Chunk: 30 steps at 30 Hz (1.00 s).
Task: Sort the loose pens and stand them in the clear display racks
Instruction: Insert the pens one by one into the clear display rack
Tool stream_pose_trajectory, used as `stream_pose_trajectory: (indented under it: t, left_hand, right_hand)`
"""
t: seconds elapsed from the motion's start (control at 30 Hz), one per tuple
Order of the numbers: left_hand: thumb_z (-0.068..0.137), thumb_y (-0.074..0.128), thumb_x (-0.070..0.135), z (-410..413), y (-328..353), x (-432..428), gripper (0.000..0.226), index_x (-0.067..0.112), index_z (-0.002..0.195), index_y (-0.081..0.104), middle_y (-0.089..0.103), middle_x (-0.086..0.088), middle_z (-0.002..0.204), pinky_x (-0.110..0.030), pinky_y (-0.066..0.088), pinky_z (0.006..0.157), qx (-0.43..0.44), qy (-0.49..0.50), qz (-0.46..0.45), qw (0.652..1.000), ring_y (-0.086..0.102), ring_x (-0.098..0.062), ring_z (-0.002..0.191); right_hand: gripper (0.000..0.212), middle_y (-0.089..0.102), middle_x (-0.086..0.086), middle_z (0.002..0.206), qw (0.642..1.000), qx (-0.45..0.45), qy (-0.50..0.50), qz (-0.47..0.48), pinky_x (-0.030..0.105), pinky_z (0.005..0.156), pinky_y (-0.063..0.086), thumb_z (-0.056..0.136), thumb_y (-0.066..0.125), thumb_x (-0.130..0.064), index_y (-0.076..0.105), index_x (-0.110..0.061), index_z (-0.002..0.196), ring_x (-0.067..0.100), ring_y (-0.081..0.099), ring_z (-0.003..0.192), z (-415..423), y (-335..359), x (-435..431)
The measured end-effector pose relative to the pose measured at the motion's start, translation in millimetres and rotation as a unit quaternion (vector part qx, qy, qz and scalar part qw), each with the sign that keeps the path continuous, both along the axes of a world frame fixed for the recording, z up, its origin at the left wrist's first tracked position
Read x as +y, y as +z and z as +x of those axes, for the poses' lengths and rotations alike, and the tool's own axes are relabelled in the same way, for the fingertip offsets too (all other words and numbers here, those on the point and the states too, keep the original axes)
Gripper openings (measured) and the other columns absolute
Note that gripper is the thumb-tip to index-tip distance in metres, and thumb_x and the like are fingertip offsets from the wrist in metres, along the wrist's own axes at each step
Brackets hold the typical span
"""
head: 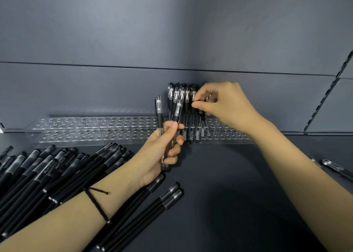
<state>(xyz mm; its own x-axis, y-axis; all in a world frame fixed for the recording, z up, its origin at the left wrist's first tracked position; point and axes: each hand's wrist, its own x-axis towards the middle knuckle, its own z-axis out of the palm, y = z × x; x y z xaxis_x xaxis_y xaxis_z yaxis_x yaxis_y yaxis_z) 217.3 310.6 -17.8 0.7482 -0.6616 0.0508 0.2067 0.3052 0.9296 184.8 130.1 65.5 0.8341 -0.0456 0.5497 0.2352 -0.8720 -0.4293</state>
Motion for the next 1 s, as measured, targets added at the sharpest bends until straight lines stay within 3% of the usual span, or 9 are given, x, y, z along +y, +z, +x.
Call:
stream_pose_trajectory:
  t: [0.13,0.3,0.67,0.87,1.0]
  left_hand:
    - [0.086,0.053,0.039,0.0,-0.4,1.1,0.024,0.019,0.098,0.058,0.05,0.004,0.063,-0.015,0.019,0.039,0.001,0.002,-0.001,1.0,0.031,-0.005,0.046]
    - [0.086,0.054,0.039,-0.1,0.2,0.2,0.025,0.019,0.099,0.058,0.05,0.004,0.063,-0.015,0.021,0.038,-0.001,0.002,0.007,1.0,0.031,-0.005,0.046]
    - [0.085,0.054,0.039,-1.7,1.3,-0.3,0.028,0.017,0.101,0.057,0.05,0.004,0.063,-0.014,0.022,0.037,0.003,-0.006,0.009,1.0,0.032,-0.004,0.045]
    - [0.085,0.054,0.039,-1.4,0.2,-0.7,0.027,0.017,0.099,0.058,0.05,0.005,0.062,-0.014,0.021,0.037,0.001,-0.008,0.011,1.0,0.032,-0.004,0.045]
    - [0.085,0.054,0.04,-1.0,-0.1,-0.6,0.028,0.017,0.101,0.058,0.05,0.004,0.063,-0.015,0.021,0.037,-0.003,-0.009,0.016,1.0,0.032,-0.005,0.046]
  right_hand:
    - [0.004,0.061,-0.019,0.071,0.999,-0.046,-0.024,-0.016,0.006,0.063,0.04,0.083,0.075,-0.024,0.072,-0.022,0.082,-0.001,0.055,0.06,0.5,-0.3,1.6]
    - [0.003,0.059,-0.021,0.071,0.993,-0.117,-0.016,0.009,0.005,0.064,0.038,0.085,0.072,-0.02,0.072,-0.017,0.083,-0.003,0.054,0.063,-5.7,5.8,7.3]
    - [0.009,0.063,-0.011,0.073,0.987,-0.126,-0.07,0.069,0.015,0.064,0.047,0.084,0.073,-0.02,0.064,-0.022,0.084,0.004,0.054,0.06,2.8,0.6,-6.6]
    - [0.01,0.055,-0.02,0.062,0.981,-0.148,-0.094,0.078,0.006,0.06,0.039,0.085,0.074,-0.022,0.066,-0.019,0.079,-0.006,0.052,0.057,2.6,0.3,-9.1]
    - [0.01,0.059,-0.016,0.065,0.984,-0.13,-0.096,0.079,0.012,0.062,0.043,0.085,0.073,-0.026,0.07,-0.017,0.081,0.003,0.054,0.058,3.2,0.2,-8.8]
